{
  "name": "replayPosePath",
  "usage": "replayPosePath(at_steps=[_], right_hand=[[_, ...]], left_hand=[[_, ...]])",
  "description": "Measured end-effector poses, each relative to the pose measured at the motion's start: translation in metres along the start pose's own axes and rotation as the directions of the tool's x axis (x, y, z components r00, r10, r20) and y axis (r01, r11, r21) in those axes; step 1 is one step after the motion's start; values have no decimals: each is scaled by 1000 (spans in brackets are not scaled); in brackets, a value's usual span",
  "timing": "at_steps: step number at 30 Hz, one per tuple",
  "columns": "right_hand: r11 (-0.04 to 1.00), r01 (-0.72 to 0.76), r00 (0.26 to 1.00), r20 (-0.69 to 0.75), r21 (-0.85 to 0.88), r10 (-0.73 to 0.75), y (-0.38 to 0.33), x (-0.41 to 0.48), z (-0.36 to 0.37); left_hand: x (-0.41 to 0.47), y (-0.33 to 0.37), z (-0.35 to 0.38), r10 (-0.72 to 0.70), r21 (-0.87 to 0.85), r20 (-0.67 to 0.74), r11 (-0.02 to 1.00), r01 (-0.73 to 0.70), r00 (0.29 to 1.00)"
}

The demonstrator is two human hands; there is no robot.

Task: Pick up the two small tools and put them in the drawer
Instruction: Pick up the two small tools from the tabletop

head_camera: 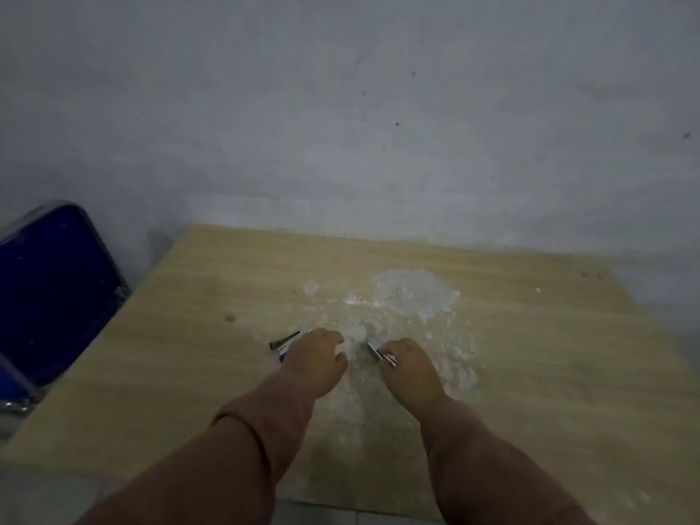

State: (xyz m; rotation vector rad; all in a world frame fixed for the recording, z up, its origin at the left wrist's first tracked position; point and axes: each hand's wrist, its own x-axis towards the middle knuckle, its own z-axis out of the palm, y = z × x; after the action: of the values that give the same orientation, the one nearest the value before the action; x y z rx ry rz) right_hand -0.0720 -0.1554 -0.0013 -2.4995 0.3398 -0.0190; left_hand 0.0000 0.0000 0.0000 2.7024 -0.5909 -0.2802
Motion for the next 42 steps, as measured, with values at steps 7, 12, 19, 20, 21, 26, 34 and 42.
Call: replayPosePath(at_steps=[7, 12, 19, 20, 21, 26, 34, 42], right_hand=[[980, -158, 981, 93, -123, 170, 18, 19, 28], [921, -257, 947, 116, -292, 301, 19, 37, 38], [861, -334, 914, 92, -382, 396, 17, 52, 54], [861, -354, 908, 88, -365, 410, 16, 53, 56], [862, -371, 903, 84, -345, 422, 15, 54, 56], [874, -410, 884, 123, -260, 451, 6, 56, 64], [891, -443, 875, 166, -104, 454, -4, 44, 68], [811, -527, 849, 106, 255, 518, -7, 19, 44]], left_hand=[[13, -41, 23, -71, -17, 53, 997, 71, 996], [24, -60, 26, -95, -38, 0, 995, 95, 996], [40, -82, 28, -126, -38, -35, 992, 124, 991], [43, -86, 27, -137, -37, -31, 990, 136, 990], [46, -88, 26, -152, -27, -23, 988, 151, 988], [67, -95, 21, -222, 53, 62, 974, 219, 973], [84, -96, 26, -321, 182, 148, 938, 293, 935], [65, -44, 22, -222, -353, 262, 884, 307, 939]])
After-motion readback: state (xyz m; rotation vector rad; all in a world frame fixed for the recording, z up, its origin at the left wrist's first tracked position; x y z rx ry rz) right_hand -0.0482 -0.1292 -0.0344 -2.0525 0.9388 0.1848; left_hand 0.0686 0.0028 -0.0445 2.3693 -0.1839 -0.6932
